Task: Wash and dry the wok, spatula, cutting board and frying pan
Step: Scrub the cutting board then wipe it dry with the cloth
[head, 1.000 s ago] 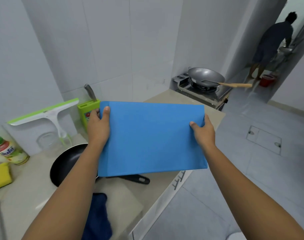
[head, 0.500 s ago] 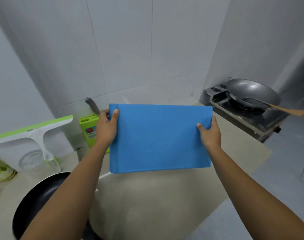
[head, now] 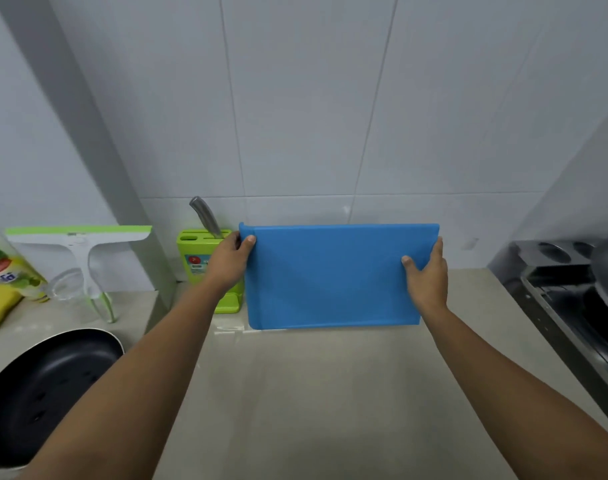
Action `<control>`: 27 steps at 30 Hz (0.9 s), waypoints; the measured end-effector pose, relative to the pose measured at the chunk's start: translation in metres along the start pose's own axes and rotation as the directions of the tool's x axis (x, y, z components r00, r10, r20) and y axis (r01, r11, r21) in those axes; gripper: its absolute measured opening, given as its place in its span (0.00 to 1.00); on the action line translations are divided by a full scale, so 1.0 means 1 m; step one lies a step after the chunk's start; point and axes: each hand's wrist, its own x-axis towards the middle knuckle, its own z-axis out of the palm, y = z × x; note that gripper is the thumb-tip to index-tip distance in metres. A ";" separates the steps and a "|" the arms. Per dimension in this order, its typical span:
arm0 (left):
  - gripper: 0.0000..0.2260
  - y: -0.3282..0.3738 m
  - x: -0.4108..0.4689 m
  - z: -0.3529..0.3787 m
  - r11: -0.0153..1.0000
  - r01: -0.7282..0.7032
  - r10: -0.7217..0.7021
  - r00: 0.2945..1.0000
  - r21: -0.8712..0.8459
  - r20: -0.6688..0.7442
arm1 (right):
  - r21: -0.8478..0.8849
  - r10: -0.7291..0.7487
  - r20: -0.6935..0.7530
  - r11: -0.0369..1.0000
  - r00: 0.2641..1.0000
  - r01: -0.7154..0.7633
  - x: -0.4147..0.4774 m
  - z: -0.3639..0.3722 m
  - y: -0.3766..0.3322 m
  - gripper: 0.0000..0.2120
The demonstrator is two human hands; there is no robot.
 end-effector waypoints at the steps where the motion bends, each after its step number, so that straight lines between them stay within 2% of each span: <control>1: 0.16 -0.002 0.005 0.004 1.000 0.014 -0.013 1.000 0.007 -0.008 | 0.005 0.000 0.017 1.000 1.000 0.000 0.009 0.005 0.001 0.36; 7: 0.15 -0.011 0.036 0.032 0.996 0.084 -0.083 0.992 -0.001 -0.090 | 0.016 0.000 0.058 1.000 0.998 -0.001 0.055 0.036 0.013 0.36; 15: 0.14 -0.021 0.074 0.053 0.992 0.100 -0.085 0.981 0.079 -0.175 | 0.073 -0.003 0.071 0.997 0.997 -0.003 0.091 0.078 0.033 0.38; 27: 0.14 -0.044 0.088 0.069 0.990 0.106 -0.074 0.953 0.095 -0.294 | 0.089 -0.035 0.080 0.996 0.996 0.028 0.107 0.108 0.053 0.37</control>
